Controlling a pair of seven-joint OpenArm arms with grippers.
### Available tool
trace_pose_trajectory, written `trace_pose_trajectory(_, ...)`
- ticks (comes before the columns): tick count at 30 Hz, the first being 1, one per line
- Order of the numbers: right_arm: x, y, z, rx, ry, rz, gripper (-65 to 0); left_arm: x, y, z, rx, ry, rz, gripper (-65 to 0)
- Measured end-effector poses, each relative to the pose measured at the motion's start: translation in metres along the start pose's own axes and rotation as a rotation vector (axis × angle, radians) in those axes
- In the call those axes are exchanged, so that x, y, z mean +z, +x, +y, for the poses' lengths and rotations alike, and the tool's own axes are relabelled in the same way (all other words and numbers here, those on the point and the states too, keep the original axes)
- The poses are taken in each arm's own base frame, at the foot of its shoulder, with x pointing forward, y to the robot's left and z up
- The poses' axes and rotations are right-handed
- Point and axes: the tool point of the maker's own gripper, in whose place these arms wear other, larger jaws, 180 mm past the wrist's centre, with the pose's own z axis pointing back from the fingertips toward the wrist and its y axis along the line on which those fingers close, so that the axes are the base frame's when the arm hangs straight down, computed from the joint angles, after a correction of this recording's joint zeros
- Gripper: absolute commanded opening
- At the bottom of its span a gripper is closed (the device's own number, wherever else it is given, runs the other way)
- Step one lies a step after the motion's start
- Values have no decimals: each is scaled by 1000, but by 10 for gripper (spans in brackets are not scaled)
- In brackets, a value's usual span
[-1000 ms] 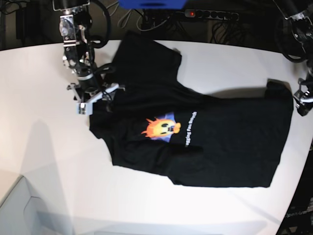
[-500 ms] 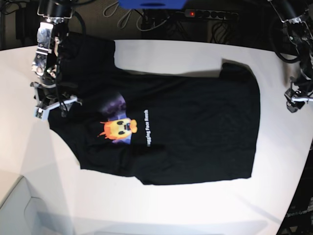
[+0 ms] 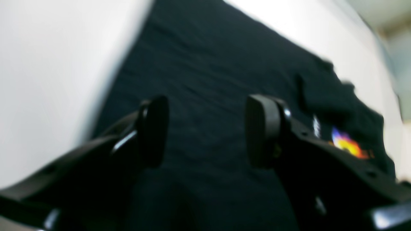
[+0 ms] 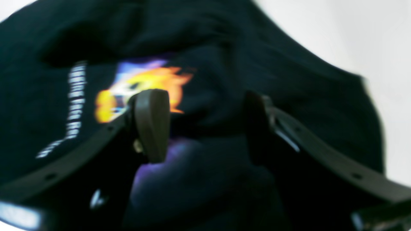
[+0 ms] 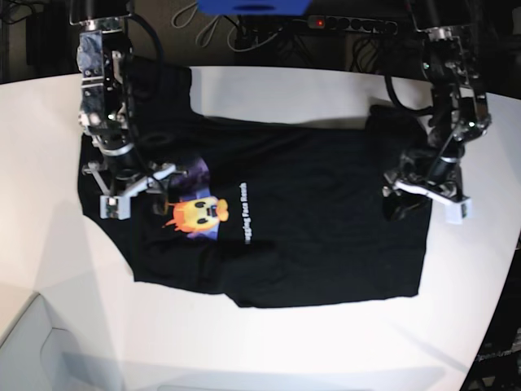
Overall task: Layout the t-shirt on the table in an organized manner, then fold the t-shirt properly
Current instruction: 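Grasp the shirt body with both grippers near the logo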
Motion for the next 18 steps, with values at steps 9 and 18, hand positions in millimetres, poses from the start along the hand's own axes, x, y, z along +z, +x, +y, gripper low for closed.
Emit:
trace_pose_trajectory(9, -34, -7, 7, 51, 29, 54, -281, -37, -72, 1, -162, 39, 211, -283)
trace_pose_trajectory(18, -39, 24, 15, 60, 47, -12, -281, -38, -54, 61, -309, 162, 220, -283)
